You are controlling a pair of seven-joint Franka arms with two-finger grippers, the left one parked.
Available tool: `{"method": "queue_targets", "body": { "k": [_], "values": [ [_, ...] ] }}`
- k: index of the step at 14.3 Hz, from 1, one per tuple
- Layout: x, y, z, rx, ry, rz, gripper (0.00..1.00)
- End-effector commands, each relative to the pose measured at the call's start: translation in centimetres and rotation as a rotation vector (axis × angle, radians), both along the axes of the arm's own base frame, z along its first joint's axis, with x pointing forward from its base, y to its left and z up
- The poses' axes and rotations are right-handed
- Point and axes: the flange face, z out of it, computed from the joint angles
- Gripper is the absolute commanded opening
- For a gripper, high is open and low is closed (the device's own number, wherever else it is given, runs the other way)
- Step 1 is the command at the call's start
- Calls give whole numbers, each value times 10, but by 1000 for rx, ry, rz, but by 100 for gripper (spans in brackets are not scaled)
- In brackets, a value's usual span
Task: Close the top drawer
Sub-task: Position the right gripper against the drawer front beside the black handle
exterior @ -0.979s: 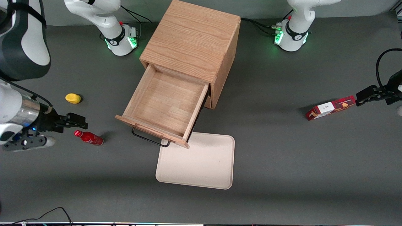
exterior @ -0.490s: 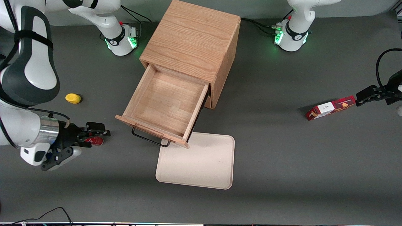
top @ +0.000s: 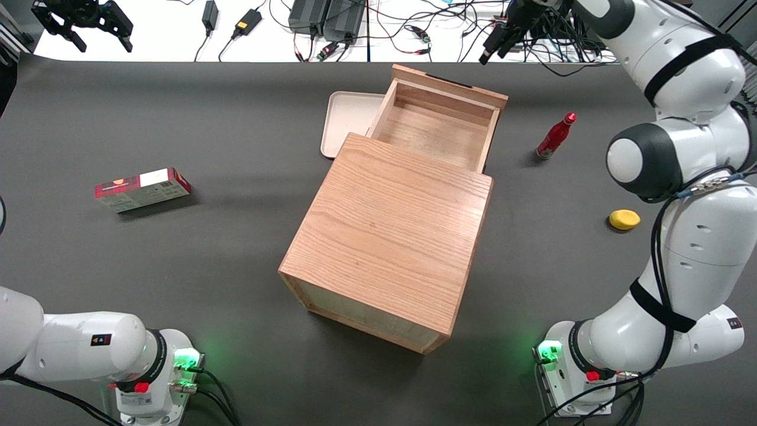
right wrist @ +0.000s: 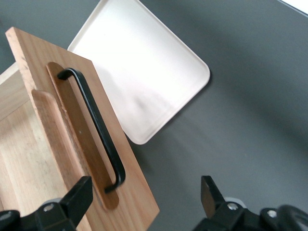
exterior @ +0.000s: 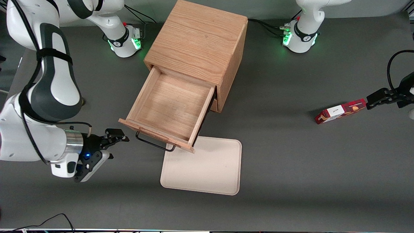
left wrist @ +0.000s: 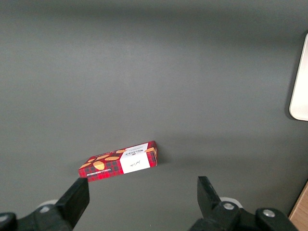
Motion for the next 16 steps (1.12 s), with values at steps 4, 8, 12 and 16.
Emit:
{"method": "queue_targets", "body": {
  "k": [4, 8, 12, 16],
  "values": [
    [13, 30, -23, 48, -65, 133, 100],
    [10, 43, -32, 43, -52, 163, 100],
    [7, 54, -46, 35, -28, 177, 100],
    [4, 63, -54, 23, -13, 185, 100]
  ]
}}
